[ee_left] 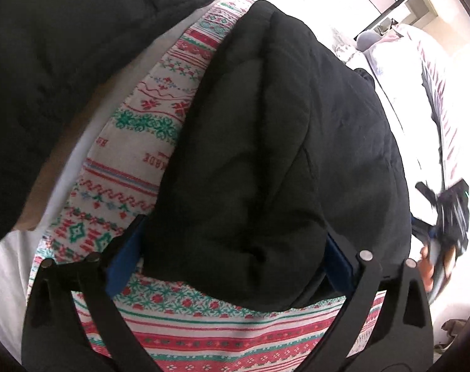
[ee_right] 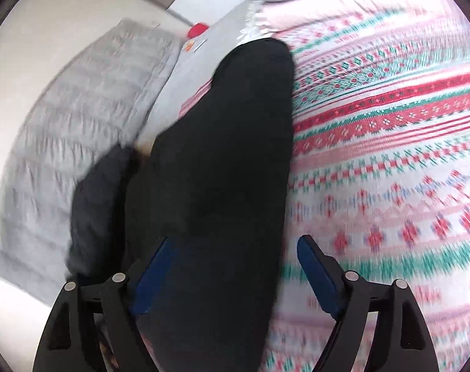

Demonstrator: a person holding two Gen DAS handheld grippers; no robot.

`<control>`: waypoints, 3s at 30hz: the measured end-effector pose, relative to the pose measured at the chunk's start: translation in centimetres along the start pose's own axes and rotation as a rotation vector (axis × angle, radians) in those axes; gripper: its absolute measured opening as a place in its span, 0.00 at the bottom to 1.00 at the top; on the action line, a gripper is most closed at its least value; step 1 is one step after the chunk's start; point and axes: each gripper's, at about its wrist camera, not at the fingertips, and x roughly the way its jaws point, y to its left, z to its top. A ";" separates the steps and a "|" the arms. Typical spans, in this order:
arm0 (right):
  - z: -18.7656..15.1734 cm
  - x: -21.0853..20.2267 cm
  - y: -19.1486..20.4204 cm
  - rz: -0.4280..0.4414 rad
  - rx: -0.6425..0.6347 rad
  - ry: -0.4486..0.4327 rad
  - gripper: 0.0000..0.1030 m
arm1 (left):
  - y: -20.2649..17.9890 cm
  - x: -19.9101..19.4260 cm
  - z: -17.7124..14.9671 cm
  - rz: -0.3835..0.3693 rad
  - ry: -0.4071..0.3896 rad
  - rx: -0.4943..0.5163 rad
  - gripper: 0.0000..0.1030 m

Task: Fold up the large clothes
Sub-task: 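Lift the folded coat bundle with both tools off the blanket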

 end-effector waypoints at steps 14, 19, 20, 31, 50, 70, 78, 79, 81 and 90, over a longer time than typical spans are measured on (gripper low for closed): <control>10.8 8.9 -2.3 0.113 0.034 0.050 0.82 | -0.3 -0.8 0.2 -0.048 -0.018 -0.080 0.77; 10.1 9.6 -0.8 0.046 -0.098 0.028 0.68 | -0.6 -0.7 0.5 -0.065 -0.022 -0.073 0.71; 10.0 9.5 -0.7 0.040 -0.106 0.029 0.63 | -1.0 -0.6 0.7 -0.062 -0.028 -0.065 0.68; 9.5 8.8 4.0 -0.116 -0.309 -0.034 0.36 | -4.2 -1.5 1.4 0.002 -0.112 0.057 0.43; 8.5 3.8 11.3 -0.140 -0.472 -0.136 0.30 | -5.0 -4.3 0.3 -0.120 -0.191 0.147 0.33; 7.5 0.0 10.8 -0.200 -0.484 -0.185 0.30 | -7.0 -3.5 0.1 -0.097 -0.172 0.233 0.33; 6.2 -2.5 11.4 -0.220 -0.486 -0.202 0.30 | -8.6 -4.6 -1.2 -0.107 -0.184 0.272 0.33; 6.1 -2.7 11.5 -0.223 -0.489 -0.203 0.30 | -9.0 -4.7 -1.5 -0.107 -0.185 0.278 0.33; 5.6 -4.0 11.4 -0.229 -0.488 -0.210 0.30 | -9.8 -5.0 -2.1 -0.106 -0.188 0.295 0.33; 3.5 -14.1 8.0 -0.272 -0.450 -0.261 0.30 | -17.1 -6.6 -7.1 -0.184 -0.184 0.430 0.33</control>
